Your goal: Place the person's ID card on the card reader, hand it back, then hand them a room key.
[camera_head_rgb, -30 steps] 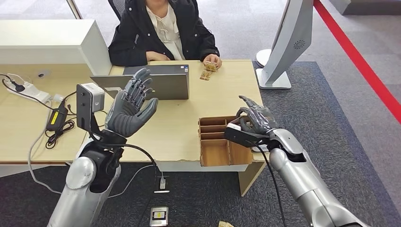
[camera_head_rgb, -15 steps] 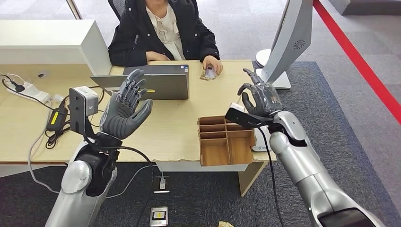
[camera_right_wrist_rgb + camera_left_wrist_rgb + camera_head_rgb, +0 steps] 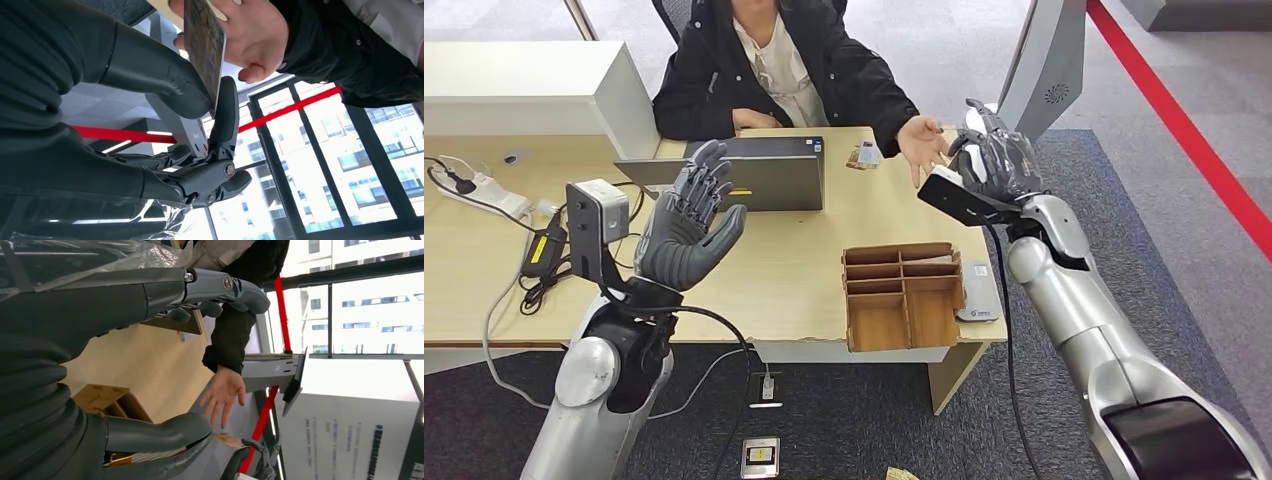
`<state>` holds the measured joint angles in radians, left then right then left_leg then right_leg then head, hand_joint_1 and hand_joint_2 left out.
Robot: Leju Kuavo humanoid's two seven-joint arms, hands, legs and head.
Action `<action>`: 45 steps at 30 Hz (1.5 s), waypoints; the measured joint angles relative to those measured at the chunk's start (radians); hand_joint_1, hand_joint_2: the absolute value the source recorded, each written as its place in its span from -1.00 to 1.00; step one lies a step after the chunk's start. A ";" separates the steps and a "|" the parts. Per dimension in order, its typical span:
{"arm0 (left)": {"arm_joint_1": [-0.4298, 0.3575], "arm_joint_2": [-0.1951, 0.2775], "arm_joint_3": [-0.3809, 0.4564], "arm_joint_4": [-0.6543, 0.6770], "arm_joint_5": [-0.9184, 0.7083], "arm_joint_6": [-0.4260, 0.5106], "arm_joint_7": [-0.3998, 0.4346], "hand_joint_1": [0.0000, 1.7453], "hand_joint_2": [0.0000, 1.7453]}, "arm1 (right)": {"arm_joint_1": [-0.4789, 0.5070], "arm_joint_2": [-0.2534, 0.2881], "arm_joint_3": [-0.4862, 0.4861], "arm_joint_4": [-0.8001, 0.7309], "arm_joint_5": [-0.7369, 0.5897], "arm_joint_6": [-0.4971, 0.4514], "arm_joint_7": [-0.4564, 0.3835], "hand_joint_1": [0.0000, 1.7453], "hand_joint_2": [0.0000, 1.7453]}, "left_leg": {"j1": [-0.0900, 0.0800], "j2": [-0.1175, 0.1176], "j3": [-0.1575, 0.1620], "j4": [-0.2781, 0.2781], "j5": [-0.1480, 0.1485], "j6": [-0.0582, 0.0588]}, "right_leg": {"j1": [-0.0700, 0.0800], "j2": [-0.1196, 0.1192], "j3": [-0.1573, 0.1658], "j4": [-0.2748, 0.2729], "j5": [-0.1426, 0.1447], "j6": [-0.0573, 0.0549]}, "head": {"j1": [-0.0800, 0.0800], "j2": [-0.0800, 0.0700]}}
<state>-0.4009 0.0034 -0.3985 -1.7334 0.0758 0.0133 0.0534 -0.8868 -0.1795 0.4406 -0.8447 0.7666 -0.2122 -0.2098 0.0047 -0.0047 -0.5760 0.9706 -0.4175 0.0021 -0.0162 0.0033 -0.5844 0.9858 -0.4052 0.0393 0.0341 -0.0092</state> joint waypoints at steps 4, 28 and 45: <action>-0.002 0.000 -0.002 0.000 -0.001 0.007 -0.001 -1.00 1.00 | -0.019 0.007 0.000 0.035 -0.002 0.001 -0.016 1.00 1.00 | 0.000 0.000 0.000 0.000 0.000 0.000 | 0.000 0.000 0.000 0.000 0.000 0.000 | 0.000 0.000; -0.052 -0.019 -0.022 0.025 0.027 0.010 0.008 -1.00 1.00 | -0.210 0.109 0.015 0.392 0.097 0.011 0.029 -1.00 1.00 | 0.000 0.000 0.000 0.000 0.000 0.000 | 0.000 0.000 0.000 0.000 0.000 0.000 | 0.000 0.000; -0.047 -0.017 -0.022 0.029 0.001 0.009 0.003 -1.00 1.00 | -0.235 0.110 0.010 0.446 0.001 -0.085 -0.066 -1.00 1.00 | 0.000 0.000 0.000 0.000 0.000 0.000 | 0.000 0.000 0.000 0.000 0.000 0.000 | 0.000 0.000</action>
<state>-0.4480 -0.0139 -0.4209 -1.7044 0.0772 0.0223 0.0560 -1.1220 -0.0697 0.4507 -0.3983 0.7671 -0.2969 -0.2761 0.0049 -0.0047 -0.5758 0.9709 -0.4173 0.0020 -0.0161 0.0034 -0.5846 0.9861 -0.4050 0.0393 0.0340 -0.0092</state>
